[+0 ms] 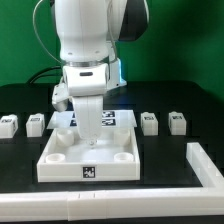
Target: Assemble one leg
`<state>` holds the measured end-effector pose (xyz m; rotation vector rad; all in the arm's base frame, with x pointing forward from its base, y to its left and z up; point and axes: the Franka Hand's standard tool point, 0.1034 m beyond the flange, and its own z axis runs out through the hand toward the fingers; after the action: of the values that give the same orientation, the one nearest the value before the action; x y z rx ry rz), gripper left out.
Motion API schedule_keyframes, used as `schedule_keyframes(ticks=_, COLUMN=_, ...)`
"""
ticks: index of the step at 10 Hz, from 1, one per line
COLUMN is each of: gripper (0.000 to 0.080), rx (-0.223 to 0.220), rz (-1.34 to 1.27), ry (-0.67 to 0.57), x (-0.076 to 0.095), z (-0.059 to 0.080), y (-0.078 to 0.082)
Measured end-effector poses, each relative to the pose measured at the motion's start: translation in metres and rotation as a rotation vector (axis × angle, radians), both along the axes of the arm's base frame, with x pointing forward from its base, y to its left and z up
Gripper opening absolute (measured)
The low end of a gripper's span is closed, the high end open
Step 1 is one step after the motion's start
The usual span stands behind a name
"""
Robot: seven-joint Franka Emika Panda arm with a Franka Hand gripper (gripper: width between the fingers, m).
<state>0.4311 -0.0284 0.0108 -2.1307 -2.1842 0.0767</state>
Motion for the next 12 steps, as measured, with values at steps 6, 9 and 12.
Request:
schedule_keyframes(ticks=6, gripper=0.0065, rx=-0.001, rz=-0.005, ry=-0.008, x=0.001, z=0.000, y=-0.002)
schedule_keyframes(ticks=9, gripper=0.0065, rx=-0.001, rz=-0.006, ry=-0.009, x=0.002, z=0.000, y=-0.002)
schedule_keyframes(ticks=12, gripper=0.0065, rx=0.001, rz=-0.008, ry=-0.017, x=0.010, z=0.000, y=0.002)
